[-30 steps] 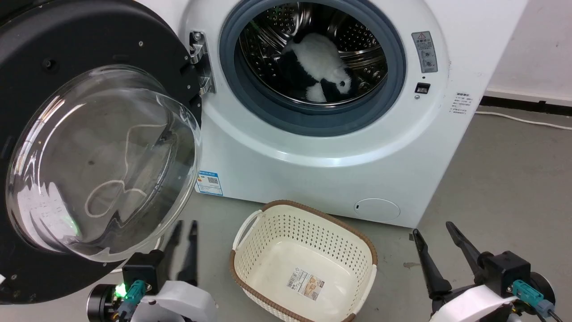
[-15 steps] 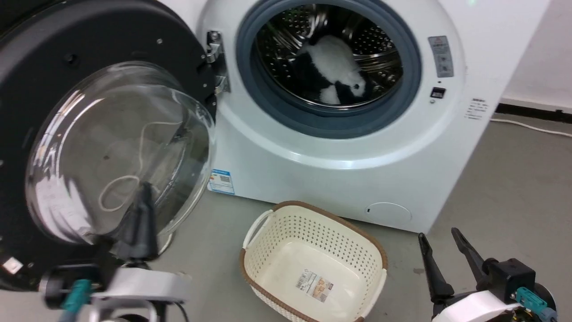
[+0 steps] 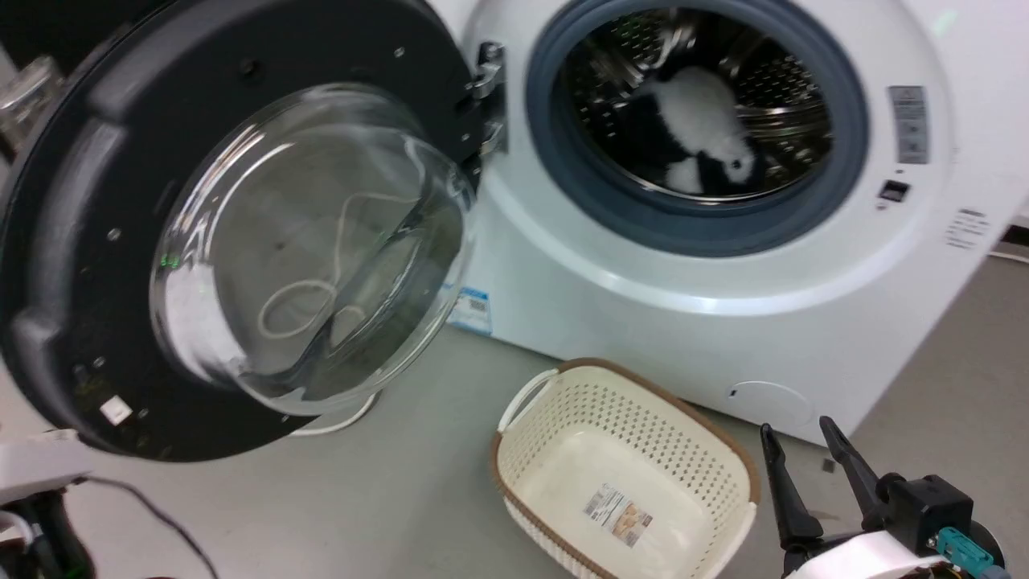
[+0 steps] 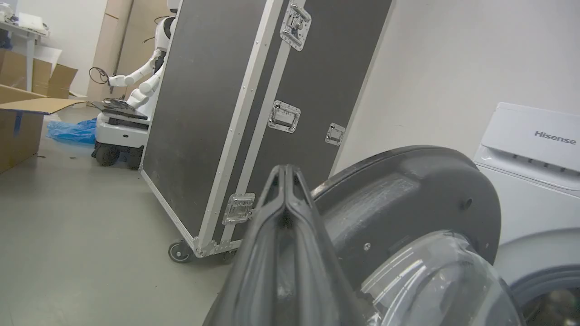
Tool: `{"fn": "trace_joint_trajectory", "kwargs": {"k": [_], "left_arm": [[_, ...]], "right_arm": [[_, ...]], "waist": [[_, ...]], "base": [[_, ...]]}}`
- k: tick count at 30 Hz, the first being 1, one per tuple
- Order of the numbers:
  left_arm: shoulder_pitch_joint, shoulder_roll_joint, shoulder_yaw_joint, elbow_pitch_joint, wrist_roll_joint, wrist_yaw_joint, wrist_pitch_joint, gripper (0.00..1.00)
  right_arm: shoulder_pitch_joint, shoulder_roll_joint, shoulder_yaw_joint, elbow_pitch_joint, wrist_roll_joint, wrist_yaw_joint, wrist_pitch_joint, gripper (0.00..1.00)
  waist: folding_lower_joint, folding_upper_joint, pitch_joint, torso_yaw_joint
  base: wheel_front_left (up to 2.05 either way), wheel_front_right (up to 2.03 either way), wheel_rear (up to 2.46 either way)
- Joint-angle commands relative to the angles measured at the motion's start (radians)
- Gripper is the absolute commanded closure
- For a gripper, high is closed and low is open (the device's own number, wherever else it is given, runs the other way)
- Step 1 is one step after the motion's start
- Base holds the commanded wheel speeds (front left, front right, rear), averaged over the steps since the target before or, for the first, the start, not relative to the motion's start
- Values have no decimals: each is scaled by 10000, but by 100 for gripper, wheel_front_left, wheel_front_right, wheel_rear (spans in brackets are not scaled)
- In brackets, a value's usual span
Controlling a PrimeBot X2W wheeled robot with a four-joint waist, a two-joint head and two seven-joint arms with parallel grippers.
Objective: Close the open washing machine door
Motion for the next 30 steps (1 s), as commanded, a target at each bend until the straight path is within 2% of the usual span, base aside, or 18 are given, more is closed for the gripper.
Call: {"fn": "trace_joint_trajectory", "kwargs": {"k": [1, 3, 7, 11, 17, 24, 25, 30], "left_arm": [[-285, 3, 418, 437, -363, -121, -90, 100], [-514, 172, 684, 1343, -628, -262, -120, 100], [-1349, 905, 1104, 2854, -1519, -339, 315, 100], [-1902, 1789, 1078, 3943, -1948, -435, 1276, 100], [-2579, 2583, 763, 4895, -2788, -763, 3070, 100], [-2854, 2854, 455, 5032, -4473, -1080, 5510, 100], [-2784, 2800, 470, 4885, -5024, -1117, 6141, 100], [-2304, 2512, 228, 4017, -6235, -1186, 7825, 100]], "right_arm": [[207, -1, -31, 4, 86, 6, -72, 0], [209, -1, -63, -61, 30, 6, -32, 0], [166, -2, -156, -342, -185, 7, 164, 0], [86, -2, -267, -763, -420, 7, 417, 0], [50, -2, -381, -1316, -605, 7, 693, 0], [81, -2, -422, -1566, -619, 8, 786, 0], [92, -2, -445, -1563, -590, 8, 757, 0], [172, -2, -656, -1416, -367, 8, 561, 0]], "waist": [[-1, 0, 178, 241], [-1, 0, 334, 397], [-1, 0, 799, 599], [-1, 0, 1353, 660], [-1, 0, 2046, 729], [-1, 0, 2329, 859], [-1, 0, 2293, 932], [-1, 0, 2035, 1272]], "base": [[0, 0, 0], [0, 0, 0], [0, 0, 0], [0, 0, 0], [0, 0, 0], [0, 0, 0], [0, 0, 0], [0, 0, 0]]}}
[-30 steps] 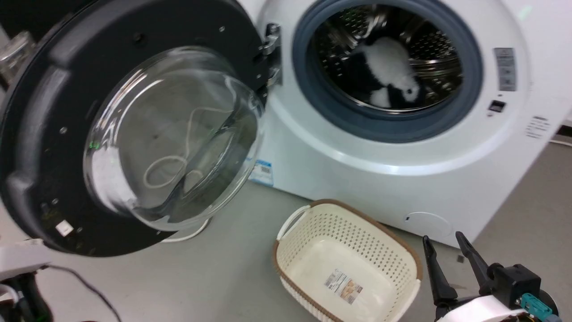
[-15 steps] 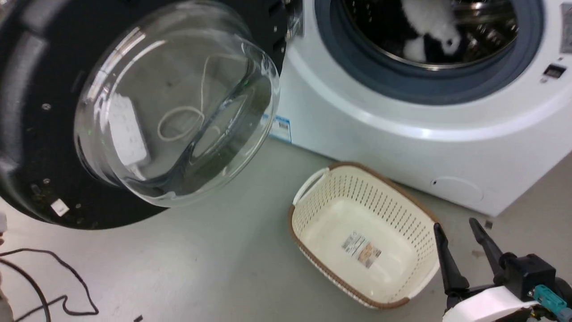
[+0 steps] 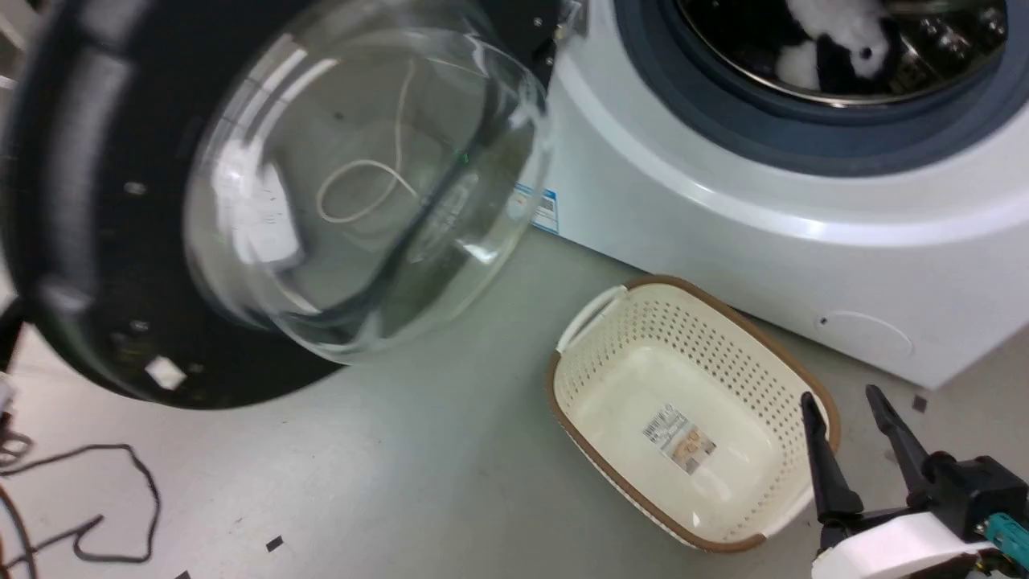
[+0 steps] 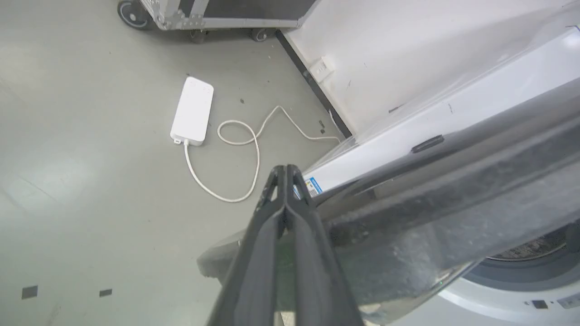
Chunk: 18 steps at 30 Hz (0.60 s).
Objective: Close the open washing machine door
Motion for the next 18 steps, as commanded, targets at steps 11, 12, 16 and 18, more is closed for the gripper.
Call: {"fn": "trace_joint_trajectory", "kwargs": {"k": [11, 12, 16, 18], "left_arm": [[1330, -1363, -1602, -2605, -1832, -275, 2947, 100], [1373, -1481, -1827, -2800, -1976, -286, 3127, 100], [1836, -1803, -3762, -4226, -2618, -350, 4149, 100], [1958, -1843, -4409, -4672, -2901, -371, 4308, 100]], "right_arm": [[359, -2, -787, 843, 597, 9, -714, 0], [392, -2, -855, 965, 650, 9, -783, 0], [598, -2, -1219, 1642, 1002, 9, -1199, 0], [615, -2, -1320, 1841, 1138, 9, -1325, 0]], "waist": [[-1, 0, -1140, 1212], [-1, 0, -1236, 1289], [-1, 0, -1686, 1509], [-1, 0, -1797, 1420]], "base": [[0, 0, 0], [0, 0, 0], [0, 0, 0], [0, 0, 0]]}}
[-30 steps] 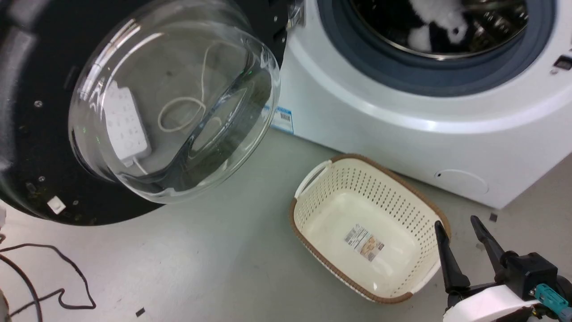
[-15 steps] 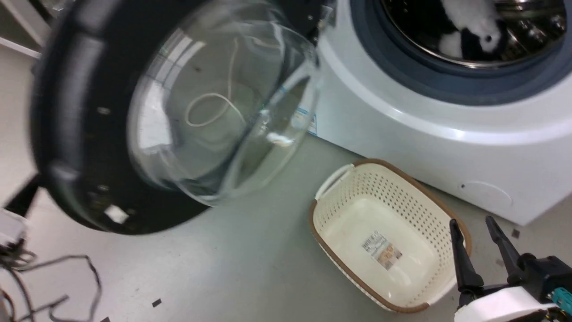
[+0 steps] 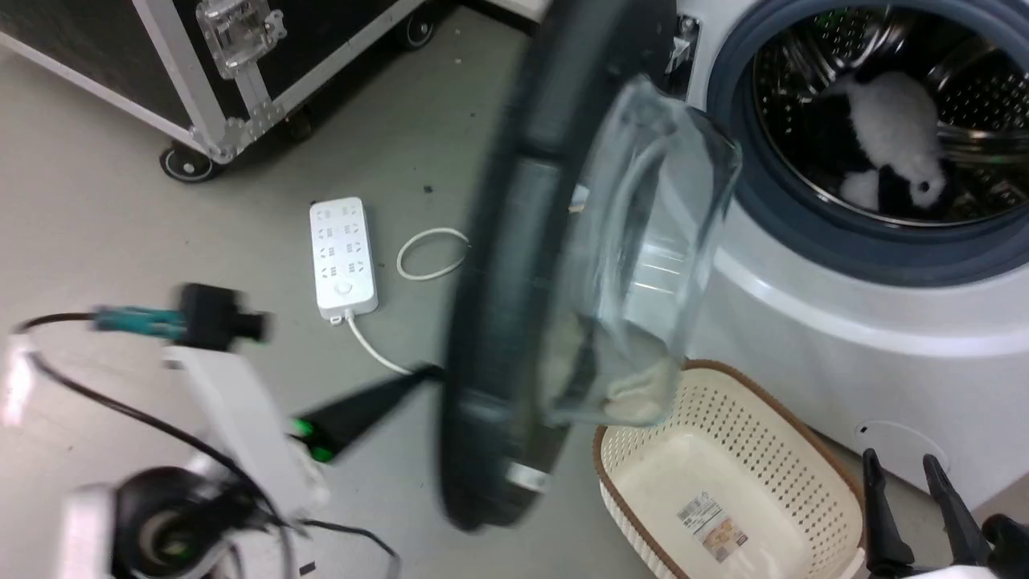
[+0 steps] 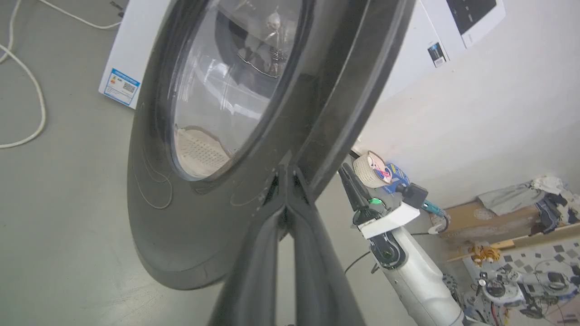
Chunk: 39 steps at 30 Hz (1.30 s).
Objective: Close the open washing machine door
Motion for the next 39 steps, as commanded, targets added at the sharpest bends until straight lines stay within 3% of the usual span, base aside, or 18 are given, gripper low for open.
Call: {"fn": "trace_joint_trajectory", "kwargs": {"k": [1, 6, 7, 10, 15, 26, 32, 36, 39], "left_arm": [[187, -18, -545, -449, -368, -82, 207, 100], [330, 178, -1842, -1178, -402, -123, 49, 100], [326, 257, -2509, -1286, -380, -131, -279, 100], [194, 445, -3185, -1217, -186, -131, -722, 100], [-629, 965, -4968, -475, 283, -131, -2484, 100], [-3009, 1703, -7220, 1382, 1015, -132, -5598, 100], [-4725, 1634, -8196, 3075, 1834, -132, -7321, 100], [-5830, 1284, -8415, 4570, 3108, -110, -8868, 100], [-6429, 912, -8358, 5635, 4108, 268, -10167, 100]], "right_arm": [[129, -4, -125, 186, 215, 10, -178, 0], [2, -4, -447, 429, 355, 10, -403, 0], [-97, -4, -621, 488, 352, 10, -475, 0], [-205, -4, -751, 527, 329, 10, -520, 0], [-364, -4, -849, 637, 356, 10, -612, 0], [-564, -4, -722, 765, 660, 10, -705, 0], [-771, -4, -665, 749, 817, 10, -725, 0], [-831, -4, -667, 679, 920, 10, -727, 0], [-834, -4, -661, 688, 969, 10, -728, 0]], "waist": [[2, 0, -151, -127], [2, 0, -155, -568], [2, 0, -116, -912], [2, 0, -69, -1327], [2, 0, 132, -2747], [2, 0, 800, -4893], [2, 0, 1193, -5665], [2, 0, 1315, -5825], [2, 0, 1307, -5813]], "base": [[0, 0, 0], [0, 0, 0], [0, 0, 0], [0, 0, 0], [0, 0, 0], [0, 0, 0], [0, 0, 0], [0, 0, 0], [0, 0, 0]]}}
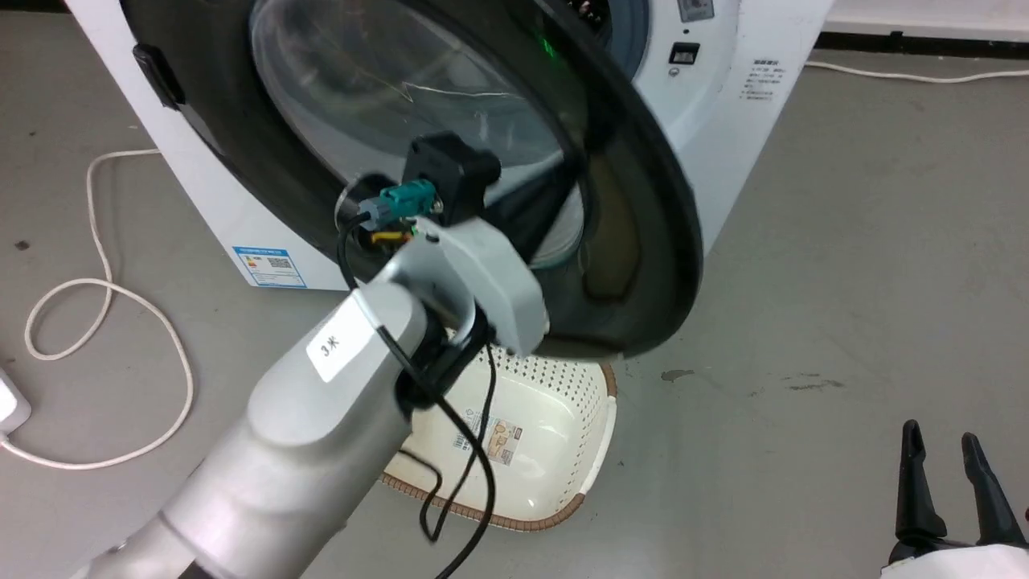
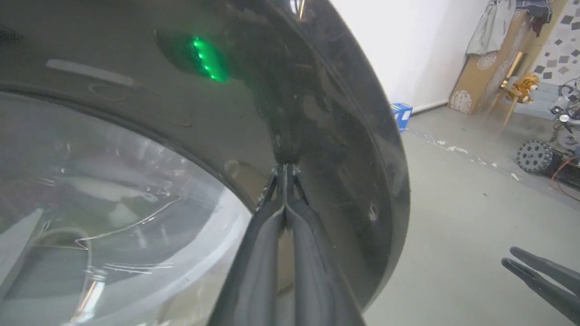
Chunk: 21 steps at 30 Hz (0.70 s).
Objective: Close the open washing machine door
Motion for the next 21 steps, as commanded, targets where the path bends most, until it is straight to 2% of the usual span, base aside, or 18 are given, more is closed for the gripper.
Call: {"fn": "trace_joint_trajectory", "kwargs": {"k": [1, 6, 10, 13, 14, 16, 18, 21], "left_arm": [[-212, -166, 88, 327, 252, 191, -546, 100], [-395, -406, 616, 1170, 610, 836, -2097, 100], [-30, -205, 1408, 1162, 394, 1286, -2654, 100], [599, 283, 2042, 906, 429, 1668, -2823, 100], [1511, 918, 2660, 738, 563, 2119, -2873, 100], [2209, 1281, 3054, 566, 686, 2437, -2882, 100], [2938, 1572, 3333, 371, 800, 2576, -2886, 100], [3942, 1834, 3596, 33, 867, 2447, -2888, 100]], "right_arm": [[-134, -4, 36, -18, 57, 10, -45, 0], [-62, -4, 24, 13, -19, 10, -46, 0], [72, -4, 10, 31, -117, 10, -46, 0], [149, -4, 89, -24, -141, 10, -46, 0], [197, -4, 229, -83, -163, 10, -46, 0], [234, -4, 312, -117, -150, 10, -47, 0], [276, -4, 421, -147, -135, 10, -47, 0], [337, -4, 534, -176, -126, 10, -47, 0]], "waist": [[-2, -1, -42, 34], [-2, -1, -393, 403], [-2, -1, -803, 801], [-2, -1, -1094, 1075], [-2, -1, -1338, 1286], [-2, -1, -1472, 1415], [-2, -1, -1574, 1525], [-2, -1, -1671, 1674]], "base": [[0, 0, 0], [0, 0, 0], [0, 0, 0], [0, 0, 0], [0, 0, 0], [0, 0, 0], [0, 0, 0], [0, 0, 0]]}}
